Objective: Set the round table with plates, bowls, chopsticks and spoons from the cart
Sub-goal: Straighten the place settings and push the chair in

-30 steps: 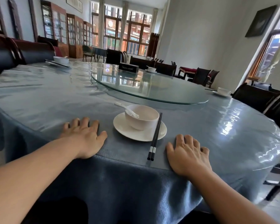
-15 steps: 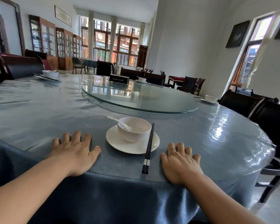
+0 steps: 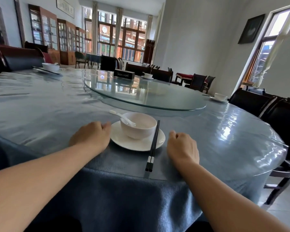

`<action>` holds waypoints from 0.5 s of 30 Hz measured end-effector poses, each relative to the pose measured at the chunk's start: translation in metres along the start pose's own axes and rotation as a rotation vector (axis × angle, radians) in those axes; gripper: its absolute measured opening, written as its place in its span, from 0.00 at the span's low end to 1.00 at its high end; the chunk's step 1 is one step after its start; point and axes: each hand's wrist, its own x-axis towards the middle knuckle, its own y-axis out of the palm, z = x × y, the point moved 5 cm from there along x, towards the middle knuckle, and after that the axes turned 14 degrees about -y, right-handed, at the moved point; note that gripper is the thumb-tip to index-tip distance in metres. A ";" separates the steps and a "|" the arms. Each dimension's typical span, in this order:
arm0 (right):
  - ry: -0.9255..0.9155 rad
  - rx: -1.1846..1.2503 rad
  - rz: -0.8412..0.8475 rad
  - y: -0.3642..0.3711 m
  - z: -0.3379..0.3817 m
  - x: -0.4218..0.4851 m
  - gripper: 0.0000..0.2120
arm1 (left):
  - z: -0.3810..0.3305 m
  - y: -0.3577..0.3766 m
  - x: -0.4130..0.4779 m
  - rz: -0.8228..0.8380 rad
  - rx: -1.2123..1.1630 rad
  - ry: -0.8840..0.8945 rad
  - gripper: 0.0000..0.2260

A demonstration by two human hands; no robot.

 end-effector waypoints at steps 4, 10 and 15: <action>-0.061 -0.042 0.049 0.016 0.007 0.007 0.16 | 0.000 0.010 0.007 -0.017 0.063 -0.127 0.16; -0.141 -0.065 0.045 0.022 0.007 0.013 0.17 | 0.001 0.007 -0.001 -0.124 0.075 -0.110 0.15; -0.170 -0.054 0.071 0.027 0.007 0.018 0.20 | 0.002 0.008 -0.004 -0.154 0.095 -0.101 0.16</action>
